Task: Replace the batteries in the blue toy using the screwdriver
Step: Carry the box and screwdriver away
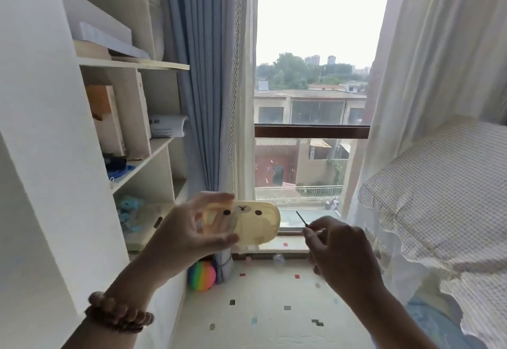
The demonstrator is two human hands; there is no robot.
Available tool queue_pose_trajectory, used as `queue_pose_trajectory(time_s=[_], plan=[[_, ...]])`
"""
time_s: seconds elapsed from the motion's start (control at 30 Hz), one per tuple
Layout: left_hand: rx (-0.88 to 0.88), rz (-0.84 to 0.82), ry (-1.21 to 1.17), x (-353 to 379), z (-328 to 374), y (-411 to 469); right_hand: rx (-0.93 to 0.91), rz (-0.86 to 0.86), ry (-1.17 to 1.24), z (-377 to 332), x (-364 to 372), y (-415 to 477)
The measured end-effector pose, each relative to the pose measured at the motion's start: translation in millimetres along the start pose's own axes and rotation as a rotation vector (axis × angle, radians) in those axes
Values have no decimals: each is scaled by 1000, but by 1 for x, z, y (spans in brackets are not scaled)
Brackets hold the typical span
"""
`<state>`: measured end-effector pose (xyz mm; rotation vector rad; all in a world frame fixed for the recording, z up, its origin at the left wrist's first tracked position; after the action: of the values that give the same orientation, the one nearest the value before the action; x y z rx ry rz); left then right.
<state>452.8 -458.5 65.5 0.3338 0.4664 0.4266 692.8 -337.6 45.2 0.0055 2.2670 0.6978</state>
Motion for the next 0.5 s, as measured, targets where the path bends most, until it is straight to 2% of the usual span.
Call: queue_pose_trajectory(time_s=[0.3,0.5], plan=[[-12,29,34,39,-77,197,30,-79,81,52,98,195],[-74,54,32,46,-125,311,27,-134,51,71,156,308]])
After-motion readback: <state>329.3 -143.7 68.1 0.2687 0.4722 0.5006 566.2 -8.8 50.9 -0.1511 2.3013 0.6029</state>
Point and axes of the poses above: each hand's wrist, its own y-axis towards the middle knuckle, its own x-axis out of the palm, z = x × y, the point moved 4 cm from there along y, towards the middle knuckle, and after that the axes turned 6 degrees about z, right-handed, at the moved point
